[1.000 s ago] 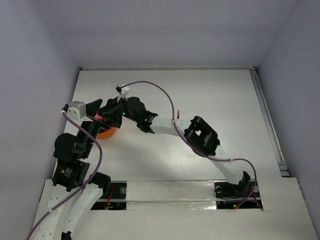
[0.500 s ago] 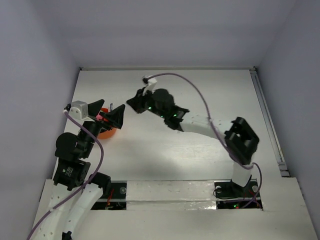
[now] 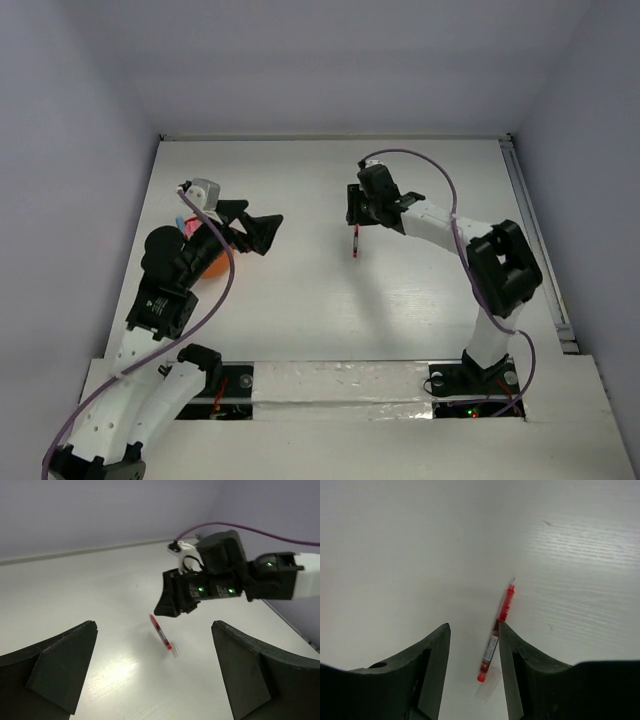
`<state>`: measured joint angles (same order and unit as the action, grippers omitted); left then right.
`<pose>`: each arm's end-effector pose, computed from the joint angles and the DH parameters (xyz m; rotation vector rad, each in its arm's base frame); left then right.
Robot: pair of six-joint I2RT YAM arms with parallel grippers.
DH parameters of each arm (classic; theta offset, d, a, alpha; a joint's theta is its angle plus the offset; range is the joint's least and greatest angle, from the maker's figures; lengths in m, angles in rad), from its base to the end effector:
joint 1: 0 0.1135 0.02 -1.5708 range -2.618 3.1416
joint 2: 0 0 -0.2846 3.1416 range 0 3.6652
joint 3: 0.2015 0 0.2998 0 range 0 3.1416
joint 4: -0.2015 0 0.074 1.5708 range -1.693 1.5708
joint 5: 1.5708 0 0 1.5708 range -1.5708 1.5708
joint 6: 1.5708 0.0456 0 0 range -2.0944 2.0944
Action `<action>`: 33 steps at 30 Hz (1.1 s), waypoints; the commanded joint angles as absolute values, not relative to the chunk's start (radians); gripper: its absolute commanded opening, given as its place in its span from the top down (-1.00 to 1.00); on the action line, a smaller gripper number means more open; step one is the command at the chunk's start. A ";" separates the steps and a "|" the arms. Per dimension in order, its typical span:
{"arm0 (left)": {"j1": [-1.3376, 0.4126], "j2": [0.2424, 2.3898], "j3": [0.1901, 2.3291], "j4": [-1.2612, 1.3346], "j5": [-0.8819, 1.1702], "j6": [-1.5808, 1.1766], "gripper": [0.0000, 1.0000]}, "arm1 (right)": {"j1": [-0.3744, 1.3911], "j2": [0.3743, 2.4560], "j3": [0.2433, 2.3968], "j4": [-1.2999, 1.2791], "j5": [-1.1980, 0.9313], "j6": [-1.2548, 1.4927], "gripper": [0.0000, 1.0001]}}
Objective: Sort the stationery into containers
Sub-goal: Pick up the pen from the center of the board.
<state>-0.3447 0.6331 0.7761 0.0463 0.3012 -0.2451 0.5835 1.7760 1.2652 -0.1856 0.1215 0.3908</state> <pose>0.1725 -0.0763 0.4053 0.3270 1.3878 -0.6967 0.3828 0.2461 0.2244 -0.1554 2.2841 0.3776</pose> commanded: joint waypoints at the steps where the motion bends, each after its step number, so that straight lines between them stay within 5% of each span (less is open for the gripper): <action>1: -0.339 0.698 0.801 0.078 0.406 -0.275 -0.98 | 0.560 1.857 1.377 -0.362 0.163 0.342 0.00; 7: -0.339 0.742 0.812 0.078 0.417 -0.278 -0.98 | 0.560 1.968 1.456 -0.387 0.153 0.345 -0.01; 17: -0.339 0.767 0.795 0.075 0.442 -0.262 -0.98 | 0.560 2.092 1.531 -0.410 0.143 0.380 0.45; 25: -0.339 0.799 0.810 0.063 0.439 -0.270 -0.98 | 0.560 2.125 1.557 -0.419 0.115 0.380 0.45; 33: -0.339 0.793 0.799 0.068 0.382 -0.299 -0.98 | 0.560 2.088 1.477 -0.217 -0.110 0.406 0.95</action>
<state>-0.3447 0.8078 0.7776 0.0280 0.4042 -0.2802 0.5556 2.1040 1.5185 -0.3622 0.0563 0.3817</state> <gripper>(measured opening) 0.990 0.105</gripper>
